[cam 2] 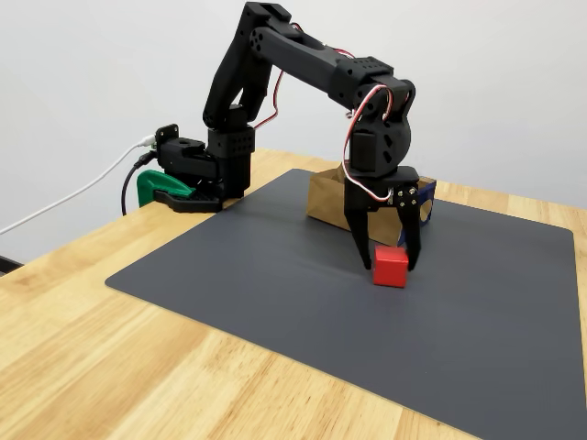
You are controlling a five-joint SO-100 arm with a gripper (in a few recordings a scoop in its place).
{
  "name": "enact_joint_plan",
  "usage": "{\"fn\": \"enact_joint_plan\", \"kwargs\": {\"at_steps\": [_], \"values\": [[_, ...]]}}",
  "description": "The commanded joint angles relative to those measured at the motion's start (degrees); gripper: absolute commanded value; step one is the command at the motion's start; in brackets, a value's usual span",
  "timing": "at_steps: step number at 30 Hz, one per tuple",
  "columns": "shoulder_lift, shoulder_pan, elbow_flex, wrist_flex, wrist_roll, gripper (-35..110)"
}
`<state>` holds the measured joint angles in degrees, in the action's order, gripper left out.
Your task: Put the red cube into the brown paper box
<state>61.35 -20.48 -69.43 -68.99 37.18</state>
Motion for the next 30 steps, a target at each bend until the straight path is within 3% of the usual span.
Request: {"fn": "enact_joint_plan", "kwargs": {"at_steps": [1,8,17,24,30], "values": [[1.2,-1.1,1.5,-0.4,0.6,17],[1.8,-1.0,1.0,0.8,-0.8,0],[9.8,-3.5,-3.6,6.7,-3.3,0],[25.1,-3.4,-20.1,21.7,-5.1,0],[44.5,1.8,-35.2,24.0,-5.5,0]]}}
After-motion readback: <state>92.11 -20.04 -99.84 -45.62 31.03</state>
